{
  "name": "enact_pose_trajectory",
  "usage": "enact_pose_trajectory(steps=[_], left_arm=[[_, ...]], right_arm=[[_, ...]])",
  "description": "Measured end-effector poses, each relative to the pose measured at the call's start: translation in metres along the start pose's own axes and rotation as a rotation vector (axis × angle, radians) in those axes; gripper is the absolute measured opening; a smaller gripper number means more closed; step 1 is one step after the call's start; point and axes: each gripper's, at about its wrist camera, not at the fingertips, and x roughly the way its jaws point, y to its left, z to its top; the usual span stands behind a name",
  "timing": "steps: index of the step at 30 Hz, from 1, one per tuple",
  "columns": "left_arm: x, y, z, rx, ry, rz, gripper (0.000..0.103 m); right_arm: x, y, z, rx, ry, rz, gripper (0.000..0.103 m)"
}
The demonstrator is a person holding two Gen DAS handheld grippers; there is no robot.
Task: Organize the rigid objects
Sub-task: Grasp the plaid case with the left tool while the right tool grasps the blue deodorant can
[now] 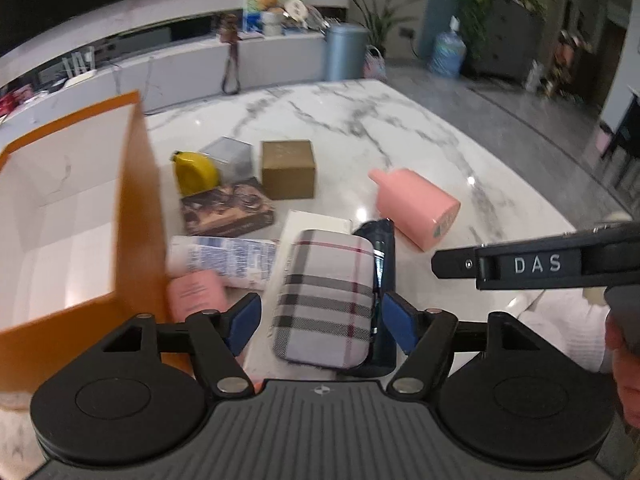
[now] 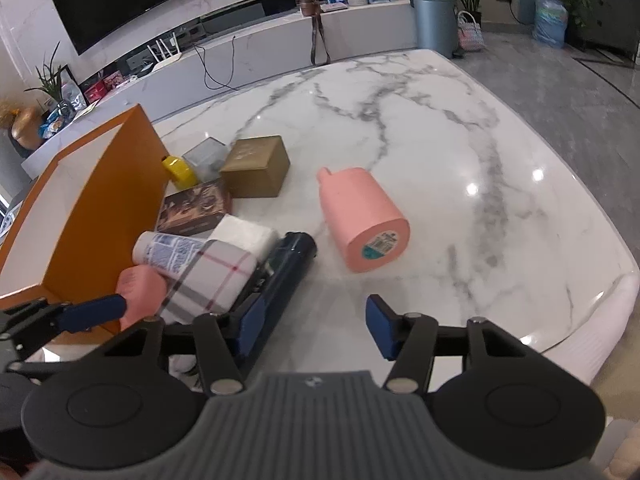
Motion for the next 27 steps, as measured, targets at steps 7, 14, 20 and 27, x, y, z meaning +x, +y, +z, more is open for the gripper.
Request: enact_pose_trajectory(steps=[7, 14, 20, 27], left_arm=[[0.027, 0.0, 0.006, 0.034, 0.086, 0.001, 0.081], [0.04, 0.002, 0.007, 0.029, 0.128, -0.029, 0.081], [0.04, 0.006, 0.011, 0.021, 0.173, 0.0, 0.077], [0.049, 0.009, 0.012, 0.038, 0.202, 0.037, 0.08]], right_arm=[[0.017, -0.001, 0.004, 0.004, 0.032, 0.045, 0.054], [0.043, -0.006, 0.003, 0.064, 0.096, 0.082, 0.047], [0.053, -0.004, 0.005, 0.084, 0.106, 0.122, 0.046], [0.069, 0.002, 0.002, 0.113, 0.136, 0.168, 0.047]])
